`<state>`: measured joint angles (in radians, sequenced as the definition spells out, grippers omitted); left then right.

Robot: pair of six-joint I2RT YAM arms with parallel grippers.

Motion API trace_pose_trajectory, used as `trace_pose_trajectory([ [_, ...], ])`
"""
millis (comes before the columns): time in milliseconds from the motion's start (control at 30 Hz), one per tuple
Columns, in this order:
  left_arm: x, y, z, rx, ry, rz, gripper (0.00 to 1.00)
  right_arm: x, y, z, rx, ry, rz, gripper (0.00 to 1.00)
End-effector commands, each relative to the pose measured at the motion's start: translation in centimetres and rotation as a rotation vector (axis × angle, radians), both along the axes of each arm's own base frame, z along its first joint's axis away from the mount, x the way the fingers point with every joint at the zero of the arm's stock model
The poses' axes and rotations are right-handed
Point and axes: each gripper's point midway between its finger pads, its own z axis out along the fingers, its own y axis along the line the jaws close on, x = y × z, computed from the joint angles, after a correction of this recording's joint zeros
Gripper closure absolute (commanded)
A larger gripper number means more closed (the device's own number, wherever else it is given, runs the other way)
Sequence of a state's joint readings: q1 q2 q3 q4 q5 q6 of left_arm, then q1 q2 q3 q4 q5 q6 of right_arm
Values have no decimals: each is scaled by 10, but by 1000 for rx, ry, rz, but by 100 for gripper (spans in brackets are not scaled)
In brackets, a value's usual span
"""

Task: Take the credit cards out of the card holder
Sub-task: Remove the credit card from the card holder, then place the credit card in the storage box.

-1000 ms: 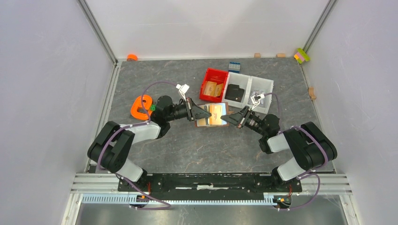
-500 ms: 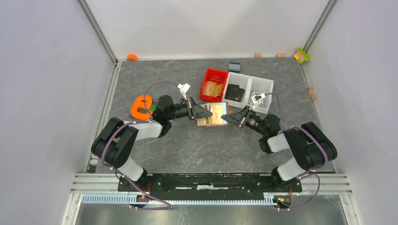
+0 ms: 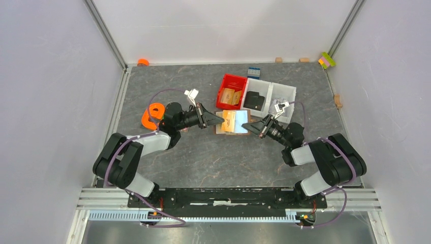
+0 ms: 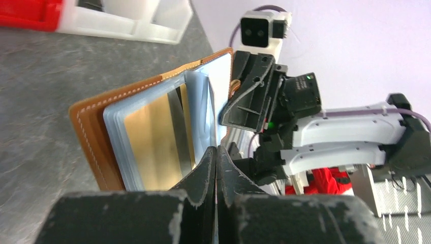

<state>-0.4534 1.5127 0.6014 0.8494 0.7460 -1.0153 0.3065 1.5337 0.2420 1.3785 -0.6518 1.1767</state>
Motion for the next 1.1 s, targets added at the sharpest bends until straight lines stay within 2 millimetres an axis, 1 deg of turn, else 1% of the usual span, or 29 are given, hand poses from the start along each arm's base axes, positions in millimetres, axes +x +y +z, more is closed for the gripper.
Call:
trace_pose_trajectory([
  [0,16,13,-13,77,14,88,98,12,-7,-25,-106,29,-60,100],
  [133,25,31,-24,128,39,177,98,20,-11,-48,-181,82,-90,100],
  [200,27,37,-24,154,29,207,98,22,-13,-59,-213,107,-101,100],
  [367,30,36,-34,168,61,202,98,28,-14,-81,-259,160,-109,100],
  [400,30,35,-35,163,66,194,98,29,-14,-88,-277,174,-110,98],
  [433,30,34,-34,156,66,189,98,29,-15,-95,-296,195,-110,93],
  [533,29,34,-30,148,53,187,98,33,-17,-104,-343,215,-117,70],
  [567,28,35,-30,150,49,191,98,34,-18,-103,-355,208,-120,62],
  [600,28,35,-29,153,42,193,98,35,-20,-101,-368,199,-127,55],
  [733,27,35,-25,149,31,186,98,38,-36,-96,-461,169,-200,37],
  [767,27,34,-24,141,27,180,98,40,-40,-88,-474,142,-223,34],
  [867,21,26,-13,93,-3,135,98,42,-47,-71,-491,76,-269,33],
  [933,17,22,-5,63,-27,113,98,42,-48,-58,-488,25,-279,32],
  [1067,10,16,8,10,-61,69,98,39,-33,-33,-456,-69,-208,32],
])
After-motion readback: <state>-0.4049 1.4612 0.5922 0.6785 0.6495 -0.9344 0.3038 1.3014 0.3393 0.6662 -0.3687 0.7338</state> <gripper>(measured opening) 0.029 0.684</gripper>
